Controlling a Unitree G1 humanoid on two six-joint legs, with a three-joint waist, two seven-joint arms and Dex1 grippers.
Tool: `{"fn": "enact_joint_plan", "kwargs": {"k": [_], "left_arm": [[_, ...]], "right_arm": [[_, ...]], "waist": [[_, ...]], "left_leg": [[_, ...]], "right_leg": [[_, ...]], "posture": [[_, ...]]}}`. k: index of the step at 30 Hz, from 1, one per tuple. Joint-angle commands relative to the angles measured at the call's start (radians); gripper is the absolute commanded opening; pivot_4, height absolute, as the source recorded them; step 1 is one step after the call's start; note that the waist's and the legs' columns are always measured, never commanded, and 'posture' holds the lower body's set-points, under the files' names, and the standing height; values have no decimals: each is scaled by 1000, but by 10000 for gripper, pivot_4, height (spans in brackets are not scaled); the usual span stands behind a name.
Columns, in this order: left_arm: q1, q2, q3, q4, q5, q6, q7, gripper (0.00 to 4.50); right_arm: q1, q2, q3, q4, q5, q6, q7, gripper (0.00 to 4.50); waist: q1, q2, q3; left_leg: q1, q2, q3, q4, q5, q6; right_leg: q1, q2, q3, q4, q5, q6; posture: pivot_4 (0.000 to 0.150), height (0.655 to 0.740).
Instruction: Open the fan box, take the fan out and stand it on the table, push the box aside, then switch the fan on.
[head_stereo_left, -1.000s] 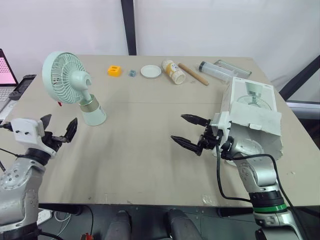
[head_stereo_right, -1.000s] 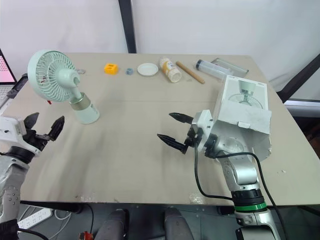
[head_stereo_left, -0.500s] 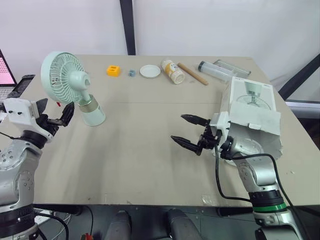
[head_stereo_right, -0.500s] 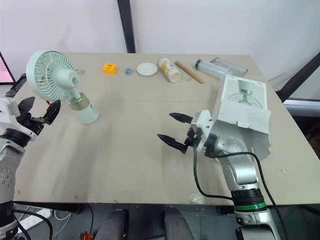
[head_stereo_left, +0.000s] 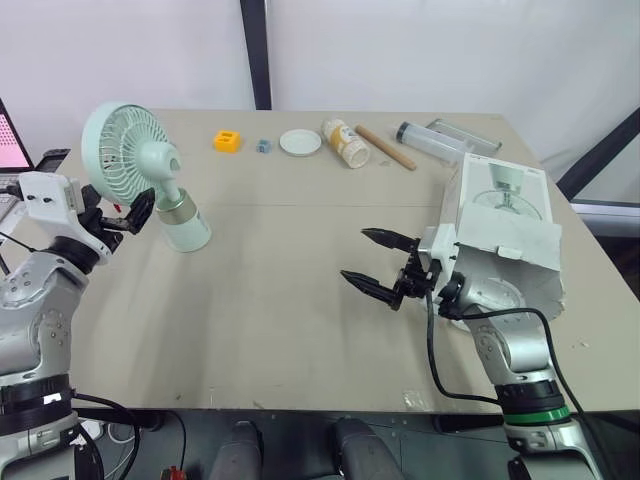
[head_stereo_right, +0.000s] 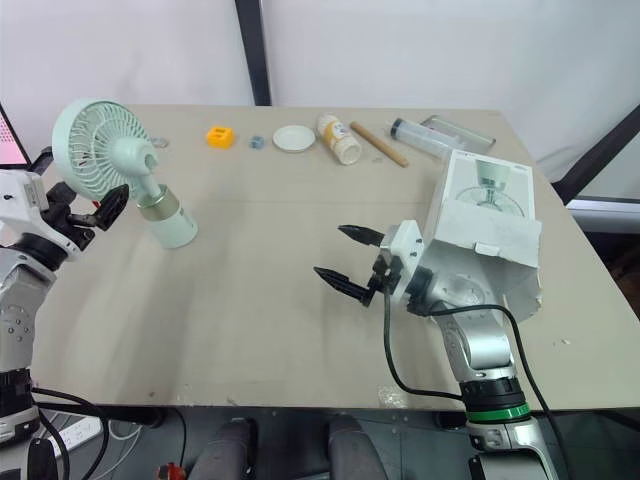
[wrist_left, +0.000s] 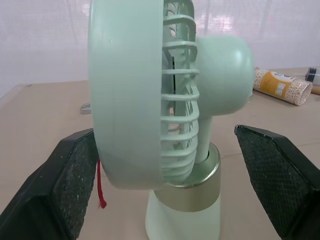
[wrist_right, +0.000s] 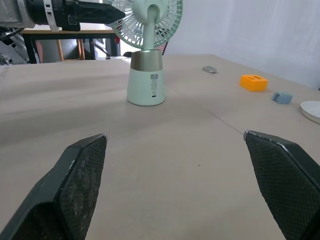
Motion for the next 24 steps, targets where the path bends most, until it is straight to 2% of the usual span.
{"fn": "enact_joint_plan", "kwargs": {"k": [1,24], "left_arm": [[-32,26,1,15,18,-21,-13,45000],[-74,16,19,81,-19,-10,-47,45000]], "right_arm": [[-4,0,-4,-31,1,-18,-6,44863],[28,-1,-7,-62,9,-21,-24,44863]], "waist": [[0,0,0],[1,-1,0]], "left_leg": [[0,0,0,0,0,0],[0,0,0,0,0,0]], "right_leg": [[0,0,0,0,0,0],[0,0,0,0,0,0]], "posture": [[1500,7400],[1500,7400]]}}
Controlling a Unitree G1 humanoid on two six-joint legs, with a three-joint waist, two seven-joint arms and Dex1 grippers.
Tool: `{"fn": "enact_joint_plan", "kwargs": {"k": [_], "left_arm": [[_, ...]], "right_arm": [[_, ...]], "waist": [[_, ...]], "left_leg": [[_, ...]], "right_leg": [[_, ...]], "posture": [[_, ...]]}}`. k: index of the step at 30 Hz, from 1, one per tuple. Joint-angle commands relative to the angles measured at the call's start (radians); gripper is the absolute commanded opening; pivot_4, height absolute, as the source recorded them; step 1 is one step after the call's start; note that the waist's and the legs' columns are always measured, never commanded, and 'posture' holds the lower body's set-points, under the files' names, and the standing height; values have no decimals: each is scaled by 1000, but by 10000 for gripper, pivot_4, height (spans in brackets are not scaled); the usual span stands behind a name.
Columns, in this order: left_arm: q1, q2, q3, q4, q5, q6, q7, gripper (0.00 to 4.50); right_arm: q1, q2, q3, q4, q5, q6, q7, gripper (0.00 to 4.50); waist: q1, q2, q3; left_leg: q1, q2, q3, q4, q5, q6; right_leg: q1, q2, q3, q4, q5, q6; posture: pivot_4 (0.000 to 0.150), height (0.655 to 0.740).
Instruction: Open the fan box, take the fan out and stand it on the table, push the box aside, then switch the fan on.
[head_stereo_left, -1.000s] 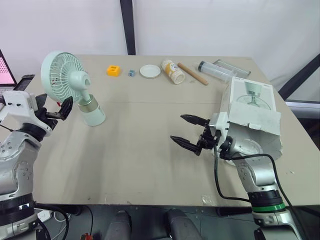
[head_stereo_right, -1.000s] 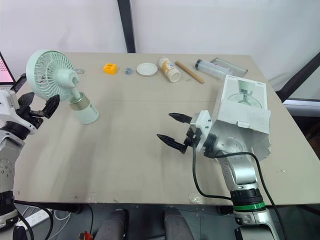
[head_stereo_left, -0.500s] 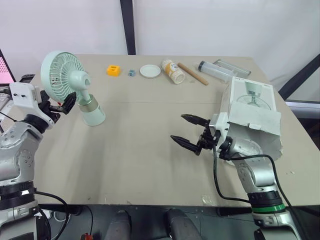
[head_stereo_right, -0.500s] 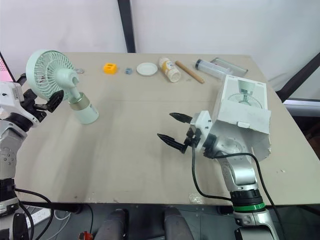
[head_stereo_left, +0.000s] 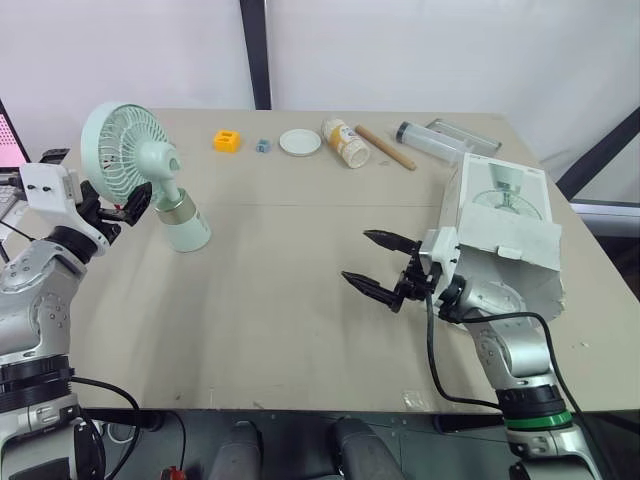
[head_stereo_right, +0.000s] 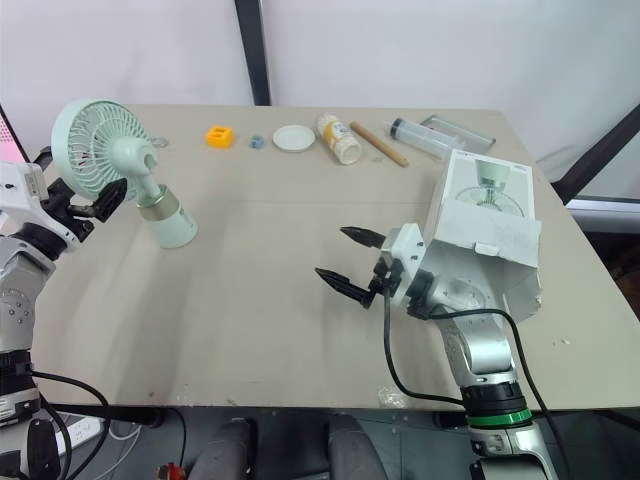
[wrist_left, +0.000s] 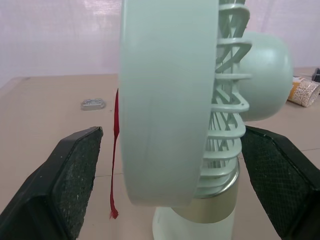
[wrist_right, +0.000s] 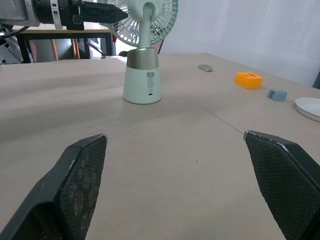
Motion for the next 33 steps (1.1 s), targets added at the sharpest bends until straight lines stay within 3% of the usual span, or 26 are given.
{"fn": "enact_joint_plan", "kwargs": {"k": [1,12,15,20,21,33], "left_arm": [[-8,10,29,-30,-27,-1,-13,45000],[-5,16,34,-26,-62,17,-39,45000],[-6,14,34,-23,-69,18,-45,38455],[-11,13,34,-16,-69,14,-52,20388],[-11,13,34,-17,-69,14,-53,19244],[-49,-20,-34,-95,-83,9,-90,19025]], "right_arm": [[2,1,-8,-45,10,-15,-5,44863],[-26,16,-33,-64,71,-13,-1,44863],[-26,11,-26,-56,56,-33,7,45000],[-21,9,-23,-50,47,-44,5,45000],[-19,9,-24,-51,46,-44,4,45000],[-42,-2,7,-88,26,28,-30,45000]], "waist": [[0,0,0],[0,0,0],[0,0,0],[0,0,0],[0,0,0],[2,-1,0]], "left_leg": [[0,0,0,0,0,0],[0,0,0,0,0,0],[0,0,0,0,0,0],[0,0,0,0,0,0],[0,0,0,0,0,0],[-1,0,0,0,0,0]], "right_leg": [[0,0,0,0,0,0],[0,0,0,0,0,0],[0,0,0,0,0,0],[0,0,0,0,0,0],[0,0,0,0,0,0],[0,0,0,0,0,0]], "posture": [[1500,7400],[1500,7400],[1500,7400],[1500,7400],[1500,7400],[1500,7400]]}}
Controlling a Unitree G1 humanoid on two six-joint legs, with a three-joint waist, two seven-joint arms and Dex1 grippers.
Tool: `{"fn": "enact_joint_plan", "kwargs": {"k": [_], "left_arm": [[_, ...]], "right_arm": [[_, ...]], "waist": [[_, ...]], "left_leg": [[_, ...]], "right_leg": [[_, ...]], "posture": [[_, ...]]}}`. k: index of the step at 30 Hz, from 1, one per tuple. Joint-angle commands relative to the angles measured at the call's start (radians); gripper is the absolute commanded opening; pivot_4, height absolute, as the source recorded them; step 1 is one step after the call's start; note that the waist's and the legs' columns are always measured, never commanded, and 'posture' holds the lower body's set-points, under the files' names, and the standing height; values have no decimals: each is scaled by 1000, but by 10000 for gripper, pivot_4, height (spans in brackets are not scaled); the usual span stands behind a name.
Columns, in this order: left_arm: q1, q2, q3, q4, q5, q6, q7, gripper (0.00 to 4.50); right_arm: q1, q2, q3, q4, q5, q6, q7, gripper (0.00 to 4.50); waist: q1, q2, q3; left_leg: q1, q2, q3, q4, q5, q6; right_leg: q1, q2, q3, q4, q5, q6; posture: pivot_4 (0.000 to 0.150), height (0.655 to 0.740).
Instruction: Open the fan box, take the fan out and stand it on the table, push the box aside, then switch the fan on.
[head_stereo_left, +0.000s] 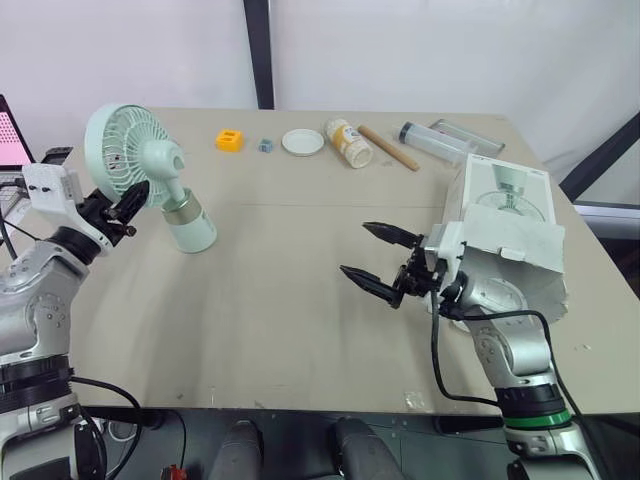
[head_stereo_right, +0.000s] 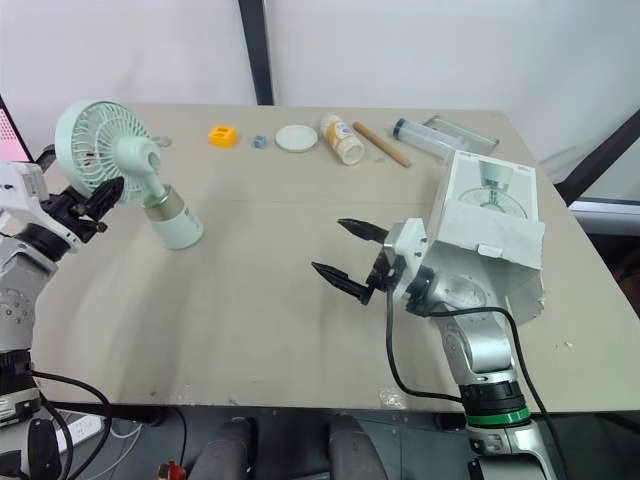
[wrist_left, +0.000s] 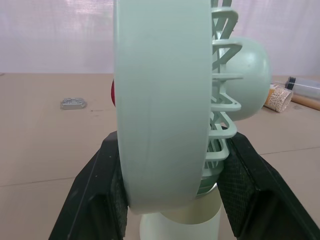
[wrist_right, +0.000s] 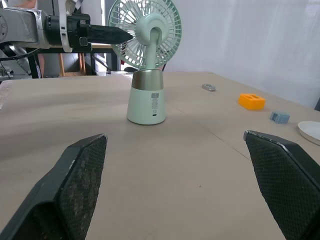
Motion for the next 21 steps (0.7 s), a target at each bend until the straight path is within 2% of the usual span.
{"fn": "enact_joint_plan", "kwargs": {"k": [1,11,20,21], "left_arm": [[-51,-20,-51,-107,-36,-4,-42,19025],[-138,-130,-272,-257,-28,47,-77,19024],[-114,-203,-389,-328,-7,71,-76,19023],[-107,-207,-401,-329,0,69,-78,19023]], "right_arm": [[-32,-8,16,-68,-11,42,-32,45000],[-104,28,64,-199,-32,304,-235,45000],[-138,75,45,-274,-23,485,-408,45000],[-139,76,42,-277,-24,497,-421,42475]], "waist": [[2,0,0],[0,-2,1],[-2,-2,1],[-1,-2,1]], "left_leg": [[0,0,0,0,0,0],[-2,0,0,0,0,0],[-4,0,0,0,0,0],[-5,0,0,0,0,0]], "right_leg": [[0,0,0,0,0,0],[-2,0,0,0,3,-5],[-4,0,0,0,4,-6],[-4,0,0,0,4,-6]], "posture": [[1500,7400],[1500,7400],[1500,7400],[1500,7400]]}}
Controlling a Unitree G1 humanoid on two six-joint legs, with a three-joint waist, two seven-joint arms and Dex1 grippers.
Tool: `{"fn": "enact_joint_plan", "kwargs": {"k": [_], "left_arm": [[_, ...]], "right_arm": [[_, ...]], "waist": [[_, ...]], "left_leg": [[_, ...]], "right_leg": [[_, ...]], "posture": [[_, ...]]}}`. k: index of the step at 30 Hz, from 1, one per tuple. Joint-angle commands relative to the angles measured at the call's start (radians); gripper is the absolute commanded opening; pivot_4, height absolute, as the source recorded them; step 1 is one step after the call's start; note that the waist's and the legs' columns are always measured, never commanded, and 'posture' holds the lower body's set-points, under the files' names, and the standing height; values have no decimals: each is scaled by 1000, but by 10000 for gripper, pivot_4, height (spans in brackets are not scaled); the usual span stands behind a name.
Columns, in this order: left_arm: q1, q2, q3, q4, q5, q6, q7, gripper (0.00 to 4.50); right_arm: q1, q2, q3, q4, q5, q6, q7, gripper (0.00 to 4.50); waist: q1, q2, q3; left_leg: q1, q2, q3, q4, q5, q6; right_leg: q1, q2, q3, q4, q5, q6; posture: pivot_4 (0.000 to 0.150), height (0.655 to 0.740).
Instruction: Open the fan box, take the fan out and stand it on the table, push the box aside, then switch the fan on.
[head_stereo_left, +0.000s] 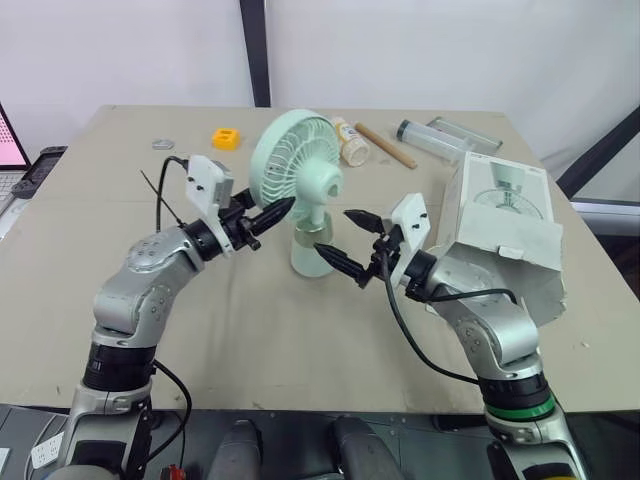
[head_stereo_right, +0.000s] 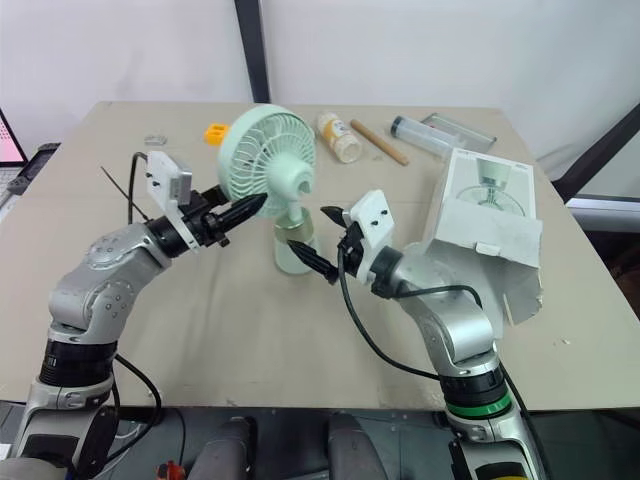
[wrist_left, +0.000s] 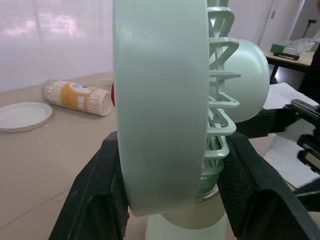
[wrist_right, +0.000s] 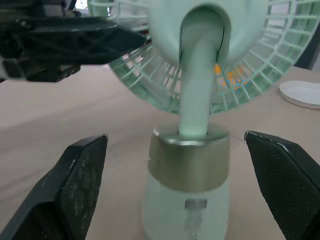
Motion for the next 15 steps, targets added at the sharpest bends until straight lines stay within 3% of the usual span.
{"fn": "enact_joint_plan", "kwargs": {"k": [1,5,15], "left_arm": [[4,-13,-13,-72,13,-26,-2,19023],[6,-26,-31,-68,27,-28,0,19023],[8,-46,-42,-63,56,-27,-6,19023]], "right_arm": [[-16,7,-38,-59,7,45,-58,38517],[-10,9,-42,-72,4,70,-88,28612],[-12,32,-43,-72,7,112,-150,28612]], "waist": [[1,0,0],[1,0,0],[1,0,0]], "left_leg": [[0,0,0,0,0,0],[-1,0,0,0,0,0],[-1,0,0,0,0,0]], "right_leg": [[0,0,0,0,0,0],[0,0,0,0,0,0],[0,0,0,0,0,0]], "posture": [[1500,7400],[1500,7400],[1500,7400]]}}
